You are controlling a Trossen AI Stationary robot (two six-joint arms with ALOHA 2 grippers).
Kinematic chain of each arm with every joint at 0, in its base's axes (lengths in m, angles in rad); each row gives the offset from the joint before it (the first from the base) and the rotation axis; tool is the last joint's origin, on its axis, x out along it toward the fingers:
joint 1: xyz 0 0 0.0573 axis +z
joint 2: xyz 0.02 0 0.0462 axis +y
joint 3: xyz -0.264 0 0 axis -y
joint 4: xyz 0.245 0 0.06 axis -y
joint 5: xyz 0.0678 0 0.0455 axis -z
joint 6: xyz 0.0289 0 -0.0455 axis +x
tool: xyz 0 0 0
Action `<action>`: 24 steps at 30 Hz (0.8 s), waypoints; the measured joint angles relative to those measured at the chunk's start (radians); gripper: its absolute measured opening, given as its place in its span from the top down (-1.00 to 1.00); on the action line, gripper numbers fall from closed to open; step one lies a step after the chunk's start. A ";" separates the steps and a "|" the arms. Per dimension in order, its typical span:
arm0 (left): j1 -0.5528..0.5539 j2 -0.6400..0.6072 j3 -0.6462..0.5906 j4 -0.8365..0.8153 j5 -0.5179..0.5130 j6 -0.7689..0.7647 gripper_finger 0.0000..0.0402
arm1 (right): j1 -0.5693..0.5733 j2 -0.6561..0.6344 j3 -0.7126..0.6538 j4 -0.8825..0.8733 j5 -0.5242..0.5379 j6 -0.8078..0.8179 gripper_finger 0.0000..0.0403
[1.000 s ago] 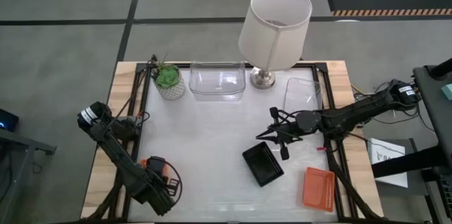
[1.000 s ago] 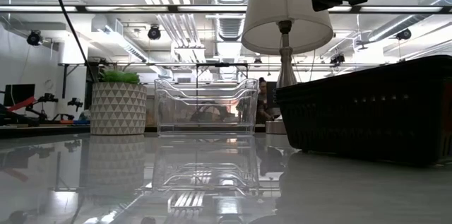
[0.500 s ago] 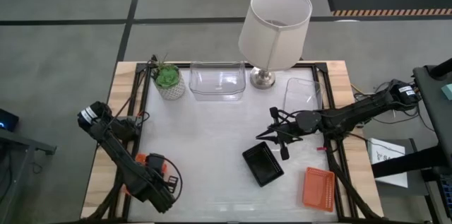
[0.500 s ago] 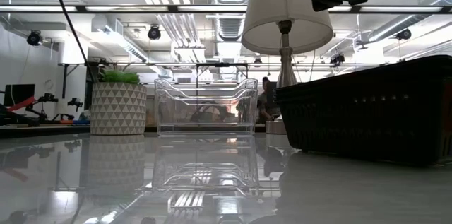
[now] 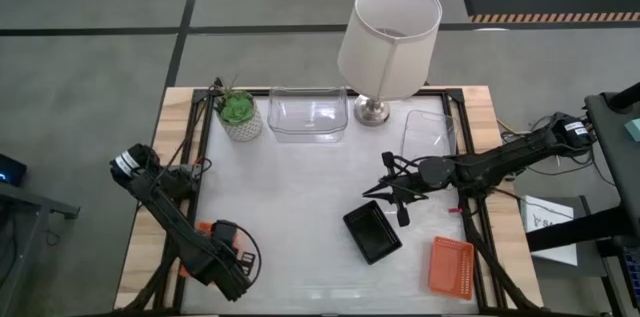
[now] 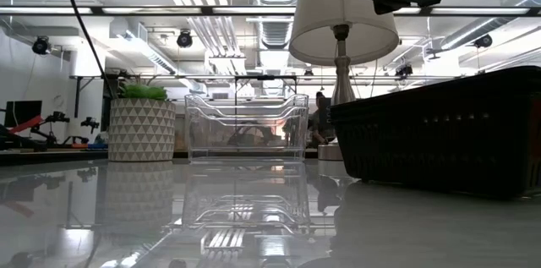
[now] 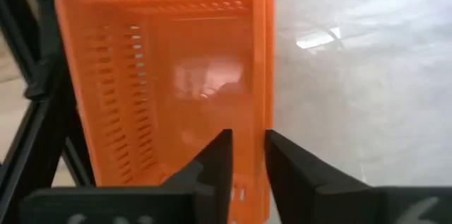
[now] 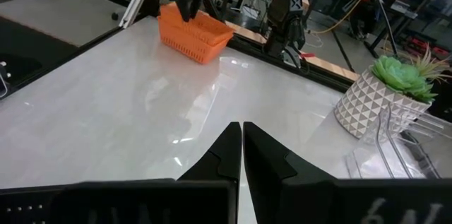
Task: Stack baskets by color
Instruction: Stack the middle orange bin on the left orange bin, then stack the right orange bin on the left orange bins
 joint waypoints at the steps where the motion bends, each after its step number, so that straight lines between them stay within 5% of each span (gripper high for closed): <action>1: 0.000 0.000 0.000 0.005 0.000 0.010 0.60 | 0.000 0.000 0.000 -0.002 0.000 0.000 0.96; 7: 0.002 -0.030 0.023 0.016 -0.007 0.086 0.30 | 0.000 0.000 0.000 -0.014 0.000 0.008 0.96; 11: 0.001 -0.067 0.032 0.057 -0.220 0.232 0.25 | 0.000 0.000 0.000 -0.014 0.000 0.007 0.96; 15: 0.011 -0.128 0.012 0.264 -0.628 0.651 0.31 | 0.000 0.000 0.000 -0.014 0.000 0.007 0.96; 17: 0.030 -0.156 -0.013 0.402 -0.754 0.918 0.36 | 0.000 0.000 0.000 -0.014 0.000 0.007 0.96; 21: 0.092 -0.216 -0.097 0.721 -0.780 1.406 0.50 | 0.000 0.000 0.000 -0.012 0.000 0.016 0.96; 24: 0.147 -0.258 -0.203 0.964 -0.661 1.711 0.62 | 0.000 0.000 0.000 -0.006 0.000 0.040 0.96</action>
